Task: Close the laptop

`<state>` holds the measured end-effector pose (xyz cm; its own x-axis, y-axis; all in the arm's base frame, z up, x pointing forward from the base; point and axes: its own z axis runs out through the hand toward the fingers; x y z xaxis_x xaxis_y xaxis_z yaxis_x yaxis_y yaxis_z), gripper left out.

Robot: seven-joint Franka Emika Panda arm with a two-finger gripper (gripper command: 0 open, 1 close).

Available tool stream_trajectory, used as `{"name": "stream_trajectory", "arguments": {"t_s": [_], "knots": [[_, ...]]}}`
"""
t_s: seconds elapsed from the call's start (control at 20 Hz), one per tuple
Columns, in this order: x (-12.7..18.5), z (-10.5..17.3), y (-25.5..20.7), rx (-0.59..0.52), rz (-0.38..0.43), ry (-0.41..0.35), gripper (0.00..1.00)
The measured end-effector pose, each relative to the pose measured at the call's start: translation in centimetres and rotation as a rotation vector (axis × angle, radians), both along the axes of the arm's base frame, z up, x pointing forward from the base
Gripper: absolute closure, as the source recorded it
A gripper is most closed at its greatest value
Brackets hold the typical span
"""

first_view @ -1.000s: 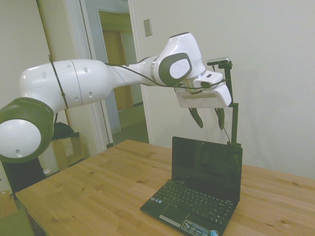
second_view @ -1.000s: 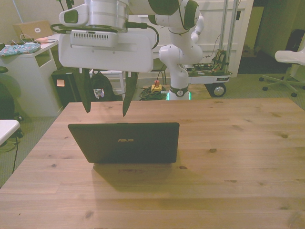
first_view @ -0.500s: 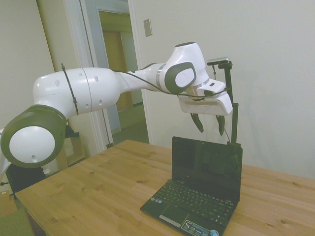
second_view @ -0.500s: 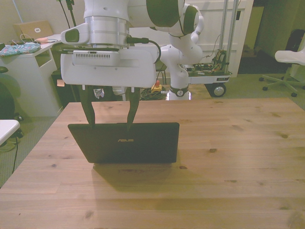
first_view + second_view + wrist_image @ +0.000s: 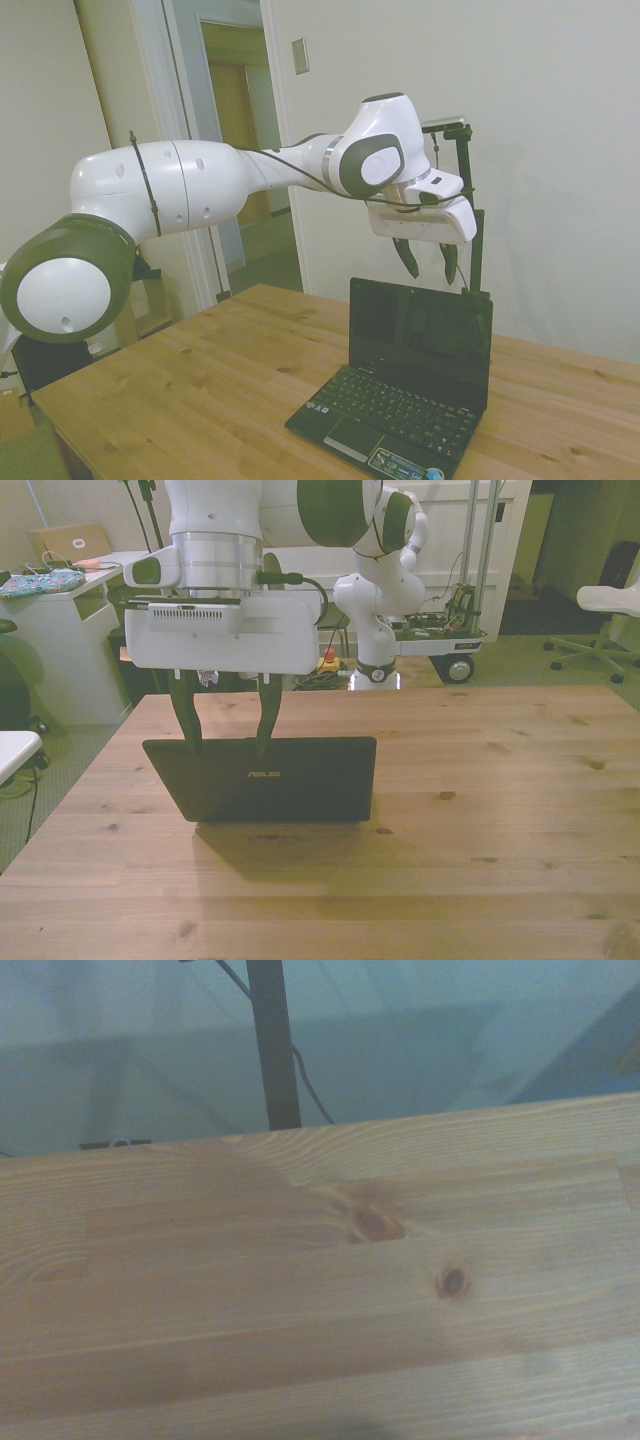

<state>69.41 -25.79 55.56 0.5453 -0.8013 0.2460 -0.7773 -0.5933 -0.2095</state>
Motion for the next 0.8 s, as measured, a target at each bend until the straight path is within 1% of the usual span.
{"name": "stream_trajectory", "arguments": {"t_s": [0.2,0.8], "knots": [[0.1,-0.3,0.0,-0.002,0.002,-0.004,1.00],[0.3,-2.8,0.9,0.018,0.014,0.016,1.00]]}}
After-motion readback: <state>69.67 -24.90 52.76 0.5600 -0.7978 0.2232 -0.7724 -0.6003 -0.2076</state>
